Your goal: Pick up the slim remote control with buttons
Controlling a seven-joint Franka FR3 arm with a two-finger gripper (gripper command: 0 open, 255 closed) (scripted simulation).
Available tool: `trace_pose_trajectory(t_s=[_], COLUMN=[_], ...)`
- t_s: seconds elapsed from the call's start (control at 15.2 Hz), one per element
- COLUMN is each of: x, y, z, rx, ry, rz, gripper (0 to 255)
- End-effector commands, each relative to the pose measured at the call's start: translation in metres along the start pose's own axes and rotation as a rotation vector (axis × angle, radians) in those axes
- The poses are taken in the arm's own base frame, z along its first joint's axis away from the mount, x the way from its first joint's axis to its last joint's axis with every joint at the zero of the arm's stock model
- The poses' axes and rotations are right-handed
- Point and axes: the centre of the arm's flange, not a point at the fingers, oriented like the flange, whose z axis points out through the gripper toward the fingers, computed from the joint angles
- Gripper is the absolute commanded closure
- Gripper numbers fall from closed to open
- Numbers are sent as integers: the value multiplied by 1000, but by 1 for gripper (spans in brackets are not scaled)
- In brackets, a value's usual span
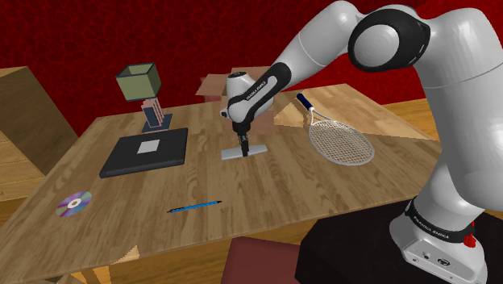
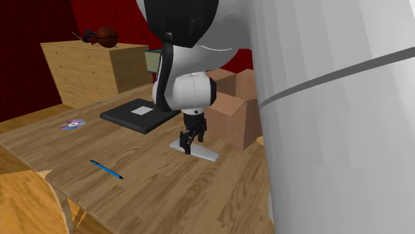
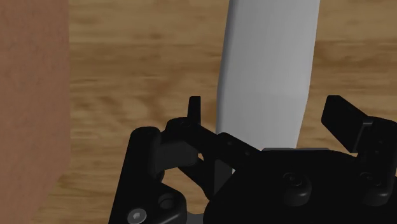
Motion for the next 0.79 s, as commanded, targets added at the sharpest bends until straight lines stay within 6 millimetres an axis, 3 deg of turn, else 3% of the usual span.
trace_pose_trajectory(t_s=[0.0,0.07,0.13,0.73], x=[-4,-4,-2,-4], y=[-1,-1,-2,-1], z=[11,11,11,11], rx=[7,7,6,7], ry=[-7,-7,-7,-7], rz=[2,2,2,2], gripper=[0,0,255,255])
